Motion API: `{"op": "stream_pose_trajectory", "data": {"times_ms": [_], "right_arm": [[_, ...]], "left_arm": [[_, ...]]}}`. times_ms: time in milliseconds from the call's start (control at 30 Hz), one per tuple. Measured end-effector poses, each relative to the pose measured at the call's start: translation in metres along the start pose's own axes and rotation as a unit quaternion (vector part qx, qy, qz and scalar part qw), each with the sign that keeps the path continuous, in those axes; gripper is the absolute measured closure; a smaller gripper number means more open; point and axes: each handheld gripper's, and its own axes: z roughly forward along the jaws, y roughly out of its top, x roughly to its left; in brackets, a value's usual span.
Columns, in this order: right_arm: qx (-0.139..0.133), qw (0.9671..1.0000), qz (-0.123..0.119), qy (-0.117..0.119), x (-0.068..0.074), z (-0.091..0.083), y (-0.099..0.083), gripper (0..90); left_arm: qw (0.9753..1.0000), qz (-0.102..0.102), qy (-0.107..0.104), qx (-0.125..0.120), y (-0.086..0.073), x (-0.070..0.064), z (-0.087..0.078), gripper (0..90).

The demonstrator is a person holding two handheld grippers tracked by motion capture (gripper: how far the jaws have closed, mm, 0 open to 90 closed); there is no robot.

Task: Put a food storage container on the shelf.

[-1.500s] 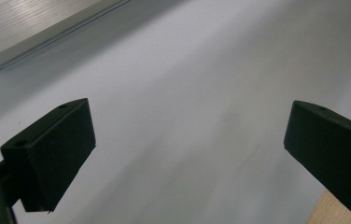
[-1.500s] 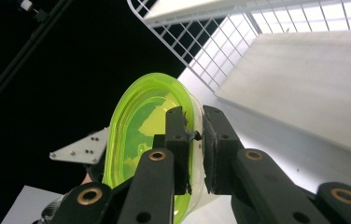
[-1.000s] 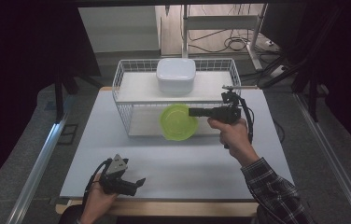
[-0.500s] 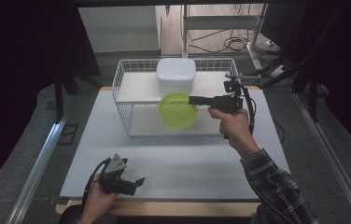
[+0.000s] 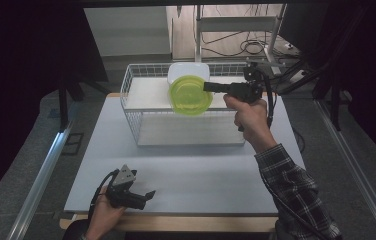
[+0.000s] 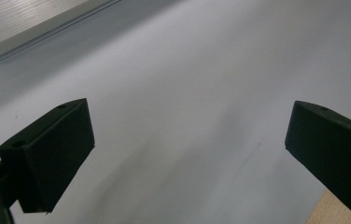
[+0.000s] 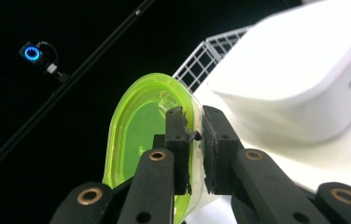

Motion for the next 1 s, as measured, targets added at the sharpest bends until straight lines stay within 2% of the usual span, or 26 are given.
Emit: {"op": "stream_pose_trajectory", "data": {"times_ms": [567, 1000], "right_arm": [[-0.051, 0.9979, 0.003, -0.039, 0.003, 0.011, 0.042, 81.7], [-0.072, 0.9923, -0.001, -0.100, -0.001, 0.030, 0.061, 81.6]], "left_arm": [[1.0000, 0.003, -0.004, 0.000, 0.000, -0.001, 0.000, 1.2], [0.9999, 0.004, -0.009, 0.003, 0.000, -0.001, 0.001, 1.2]]}}
